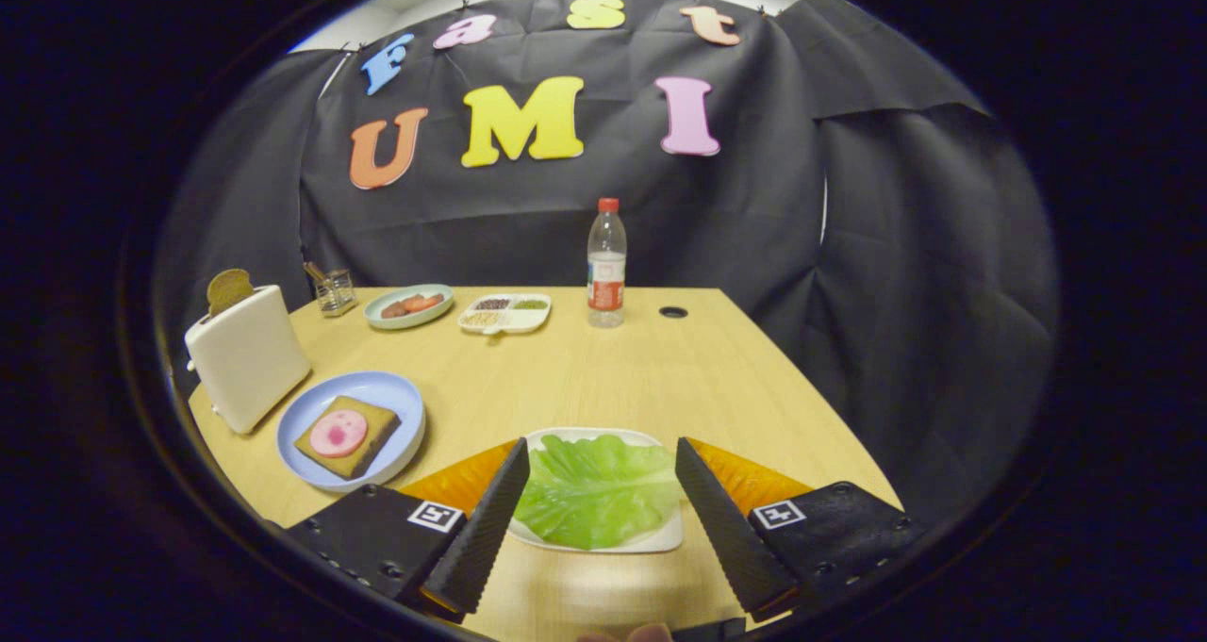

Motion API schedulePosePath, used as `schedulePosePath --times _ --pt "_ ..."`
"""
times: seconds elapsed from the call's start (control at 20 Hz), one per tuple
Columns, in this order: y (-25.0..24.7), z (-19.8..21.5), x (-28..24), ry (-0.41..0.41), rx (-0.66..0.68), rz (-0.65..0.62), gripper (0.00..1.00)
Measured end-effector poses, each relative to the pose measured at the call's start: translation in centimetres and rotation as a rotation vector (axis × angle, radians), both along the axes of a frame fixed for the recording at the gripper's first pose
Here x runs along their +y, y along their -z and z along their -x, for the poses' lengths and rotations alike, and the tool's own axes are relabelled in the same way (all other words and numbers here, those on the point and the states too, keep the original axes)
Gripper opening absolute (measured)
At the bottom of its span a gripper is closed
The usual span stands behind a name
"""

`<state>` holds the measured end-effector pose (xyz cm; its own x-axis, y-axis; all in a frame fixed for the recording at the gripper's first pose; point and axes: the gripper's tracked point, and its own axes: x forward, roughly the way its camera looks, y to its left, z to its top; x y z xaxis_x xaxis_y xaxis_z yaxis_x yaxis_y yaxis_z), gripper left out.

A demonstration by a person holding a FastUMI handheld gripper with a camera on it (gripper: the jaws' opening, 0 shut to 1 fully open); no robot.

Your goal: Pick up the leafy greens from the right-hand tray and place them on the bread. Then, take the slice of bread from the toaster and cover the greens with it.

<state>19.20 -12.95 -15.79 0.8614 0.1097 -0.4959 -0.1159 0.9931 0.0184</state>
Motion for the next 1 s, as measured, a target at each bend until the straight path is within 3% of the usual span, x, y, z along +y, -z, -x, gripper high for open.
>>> schedulePosePath --times 0.65,0.85,1.0 --pt "6.2 -2.9 1.6 -0.006 0.176 0.077 0.95" --pt "6.9 -2.7 1.8 0.004 0.206 0.020 0.95" --pt "7.2 -2.8 1.8 -0.006 0.205 0.004 0.81"
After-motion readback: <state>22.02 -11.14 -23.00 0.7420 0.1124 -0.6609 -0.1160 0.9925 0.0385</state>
